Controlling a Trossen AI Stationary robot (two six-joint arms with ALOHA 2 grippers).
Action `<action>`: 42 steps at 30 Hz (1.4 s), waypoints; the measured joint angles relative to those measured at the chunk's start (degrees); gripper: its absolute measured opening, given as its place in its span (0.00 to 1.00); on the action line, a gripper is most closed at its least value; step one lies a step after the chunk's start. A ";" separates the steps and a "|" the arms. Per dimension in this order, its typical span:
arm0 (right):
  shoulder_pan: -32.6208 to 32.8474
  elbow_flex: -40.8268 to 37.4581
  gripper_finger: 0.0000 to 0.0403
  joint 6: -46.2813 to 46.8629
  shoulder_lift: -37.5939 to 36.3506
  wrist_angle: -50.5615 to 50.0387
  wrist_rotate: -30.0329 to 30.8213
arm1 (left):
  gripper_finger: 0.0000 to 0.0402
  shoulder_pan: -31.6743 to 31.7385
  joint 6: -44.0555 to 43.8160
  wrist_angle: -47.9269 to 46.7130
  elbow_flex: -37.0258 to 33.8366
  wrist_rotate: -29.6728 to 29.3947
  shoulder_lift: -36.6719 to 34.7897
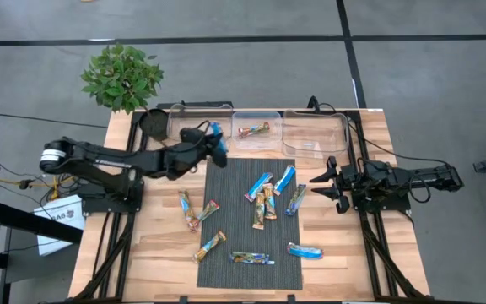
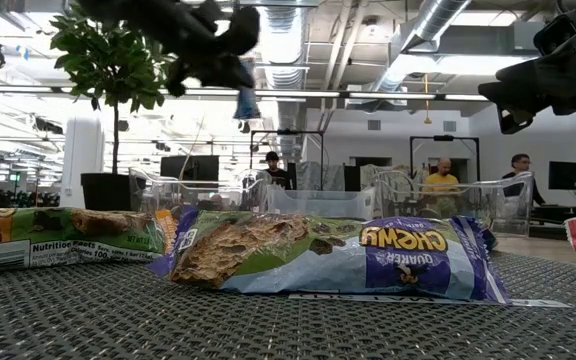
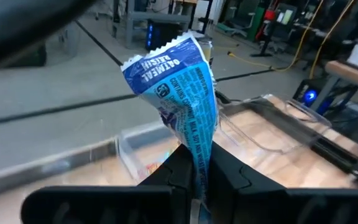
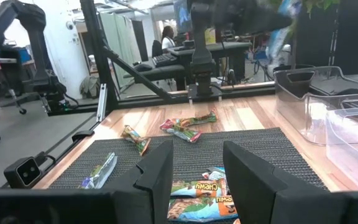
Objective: Pick and place Granola Bars by type
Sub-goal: Put the left blue granola bar into the right transparent bin
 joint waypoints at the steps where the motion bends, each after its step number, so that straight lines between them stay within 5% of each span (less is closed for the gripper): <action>1: 0.01 0.00 0.33 0.00 -0.02 0.01 -0.02 | 0.06 0.40 1.09 0.03 1.58 0.12 1.30; 12: 0.01 0.00 0.33 0.00 -0.01 0.02 0.00 | 0.04 5.15 9.38 0.00 19.00 6.38 16.22; 28: 0.02 -0.02 0.33 0.01 -0.02 0.00 0.02 | 0.04 10.27 10.26 -0.10 42.56 24.09 36.08; 42: 0.00 0.00 0.33 -0.01 -0.02 0.02 0.00 | 0.04 11.82 10.94 -1.05 48.55 31.44 42.12</action>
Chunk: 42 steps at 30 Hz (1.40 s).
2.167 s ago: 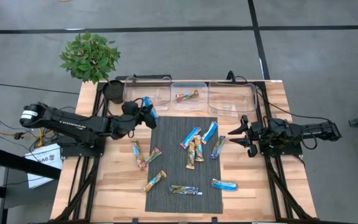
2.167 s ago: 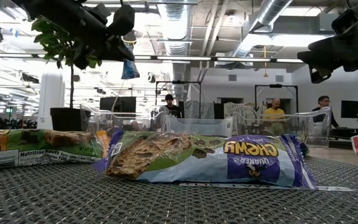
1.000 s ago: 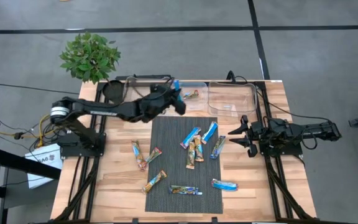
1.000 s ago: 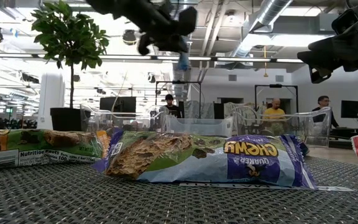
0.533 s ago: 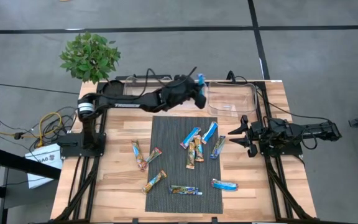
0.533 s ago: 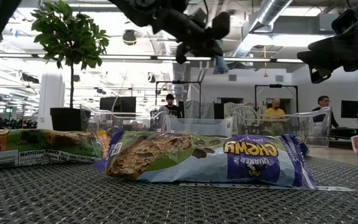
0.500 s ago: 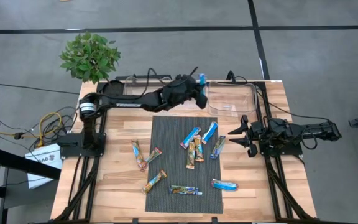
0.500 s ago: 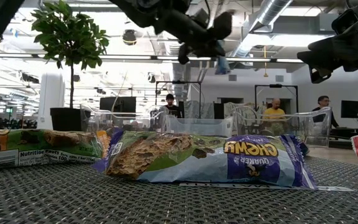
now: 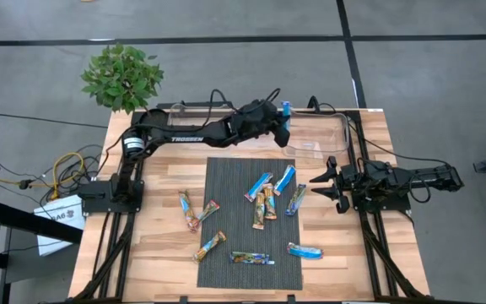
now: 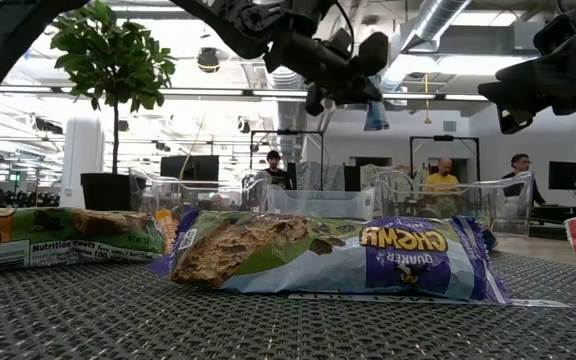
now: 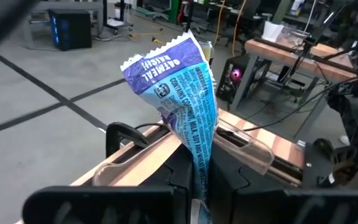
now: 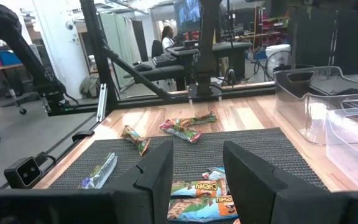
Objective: Pick and place Granola Bars by type
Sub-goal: Put the left blue granola bar into the right transparent bin
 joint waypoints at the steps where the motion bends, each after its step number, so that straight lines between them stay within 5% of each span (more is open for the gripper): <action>1: 0.02 0.00 0.33 0.02 0.00 0.00 0.00 | 0.04 0.00 0.30 -0.05 0.00 0.00 -0.02; 27: 0.00 -0.02 0.33 0.49 0.00 0.48 -0.12 | 0.04 -0.13 1.05 -0.23 0.00 7.73 -0.09; 37: 0.03 -0.07 0.33 22.44 0.01 2.47 1.02 | 0.04 -0.24 1.21 -0.23 0.00 7.78 -0.15; 42: -0.29 -0.07 0.33 21.07 0.00 3.80 1.67 | 0.04 -0.26 1.48 -0.24 0.00 7.78 -0.15</action>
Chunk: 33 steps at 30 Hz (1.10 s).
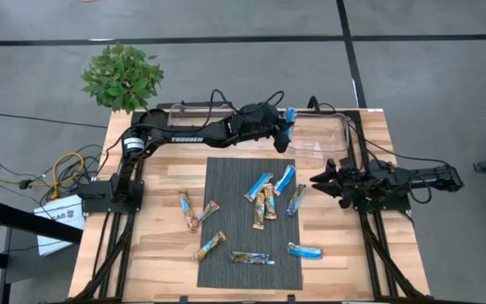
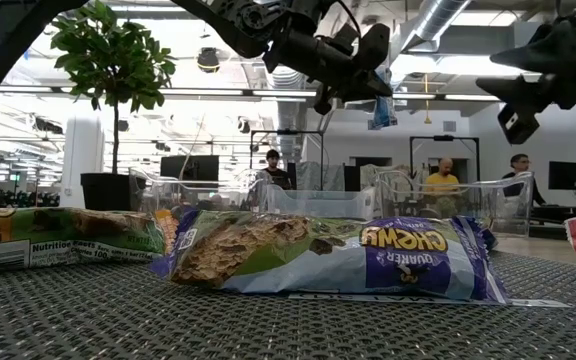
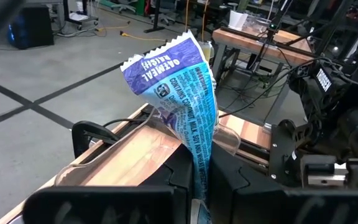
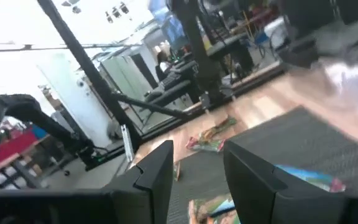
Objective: Pick and place Granola Bars by type
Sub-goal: Put the left blue granola bar into the right transparent bin
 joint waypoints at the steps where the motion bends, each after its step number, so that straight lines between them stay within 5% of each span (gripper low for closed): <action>1: -0.34 0.00 0.33 -1.35 0.00 0.48 0.49 | 0.04 0.00 0.01 -0.01 0.00 0.00 0.00; 9: -5.14 0.04 0.34 -5.27 0.02 1.78 20.69 | 0.04 -0.60 0.01 0.50 0.00 -0.02 0.00; 24: -15.05 0.78 0.55 -9.91 9.36 10.10 19.41 | 0.04 -3.05 2.75 6.52 -0.02 4.57 -0.04; 33: -16.16 8.17 0.56 -10.15 21.76 10.23 15.99 | 0.04 -3.06 3.64 6.48 -0.02 4.26 -0.04</action>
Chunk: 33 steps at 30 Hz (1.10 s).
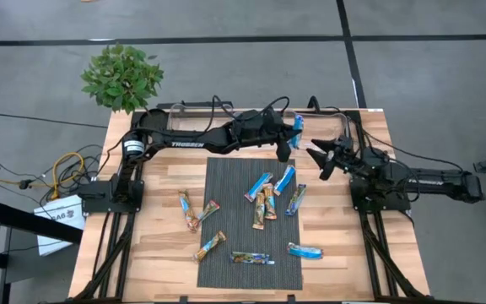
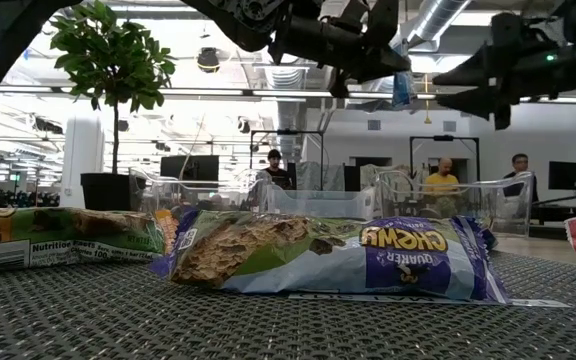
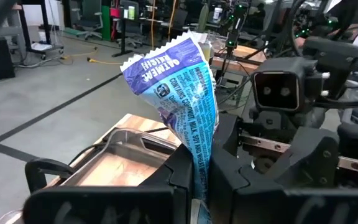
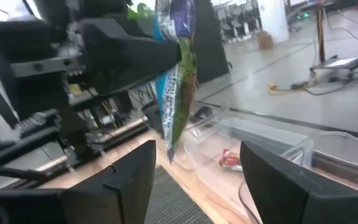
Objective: Pick and place Granola Bars by type
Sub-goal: Put the left blue granola bar into the right transparent bin
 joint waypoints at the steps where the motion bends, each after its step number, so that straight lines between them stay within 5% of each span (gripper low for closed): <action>1: -0.02 0.71 0.56 -0.02 1.73 -0.12 0.16 | 0.04 0.00 0.04 0.00 0.00 0.00 0.00; 26: -4.90 14.51 0.55 -7.39 25.73 2.32 -2.88 | 0.04 0.00 3.34 0.37 0.00 -0.02 0.00; 33: -6.49 14.65 0.39 -7.39 26.01 2.32 -2.93 | 0.05 0.02 3.43 0.37 0.00 -0.15 0.00</action>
